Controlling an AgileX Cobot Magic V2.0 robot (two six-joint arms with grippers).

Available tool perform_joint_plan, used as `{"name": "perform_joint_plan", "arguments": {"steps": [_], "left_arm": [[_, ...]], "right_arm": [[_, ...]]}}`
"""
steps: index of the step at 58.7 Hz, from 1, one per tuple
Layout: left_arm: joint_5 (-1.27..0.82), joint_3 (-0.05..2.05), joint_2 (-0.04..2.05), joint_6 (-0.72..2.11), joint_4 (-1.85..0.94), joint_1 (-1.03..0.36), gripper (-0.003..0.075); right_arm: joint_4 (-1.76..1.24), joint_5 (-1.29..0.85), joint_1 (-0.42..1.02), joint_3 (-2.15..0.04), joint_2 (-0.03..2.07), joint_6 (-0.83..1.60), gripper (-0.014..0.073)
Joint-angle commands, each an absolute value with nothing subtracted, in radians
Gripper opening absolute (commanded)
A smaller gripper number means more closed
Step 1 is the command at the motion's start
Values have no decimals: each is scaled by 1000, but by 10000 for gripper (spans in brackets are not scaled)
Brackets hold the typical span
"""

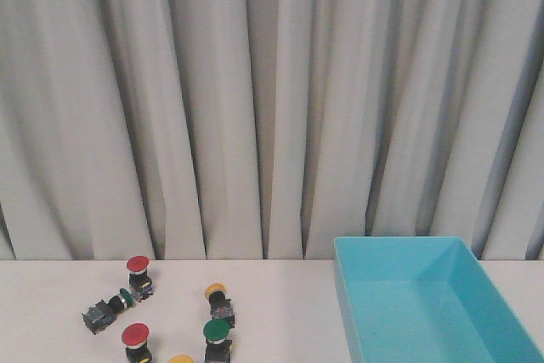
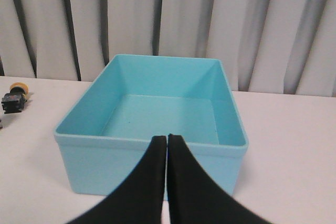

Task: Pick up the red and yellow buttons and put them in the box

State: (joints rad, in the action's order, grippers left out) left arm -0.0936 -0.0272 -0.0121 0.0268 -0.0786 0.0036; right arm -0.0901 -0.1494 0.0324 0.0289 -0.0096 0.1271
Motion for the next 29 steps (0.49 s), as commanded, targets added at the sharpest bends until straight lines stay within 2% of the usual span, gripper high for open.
{"name": "perform_joint_plan", "arguments": {"steps": [1, 10, 19, 29], "left_arm": [[-17, -32, -26, 23, -89, -1, -6], [0, -32, -26, 22, -89, -1, -6], [231, -21, -26, 21, -89, -1, -6], [355, 107, 19, 89, -81, -1, -6]], "right_arm": [[-85, -7, 31, 43, -28, 140, -4], [-77, 174, 31, 41, -28, 153, -4], [-76, 522, 31, 18, -25, 182, -4], [-40, 611, 31, -165, 93, 201, -4]]}}
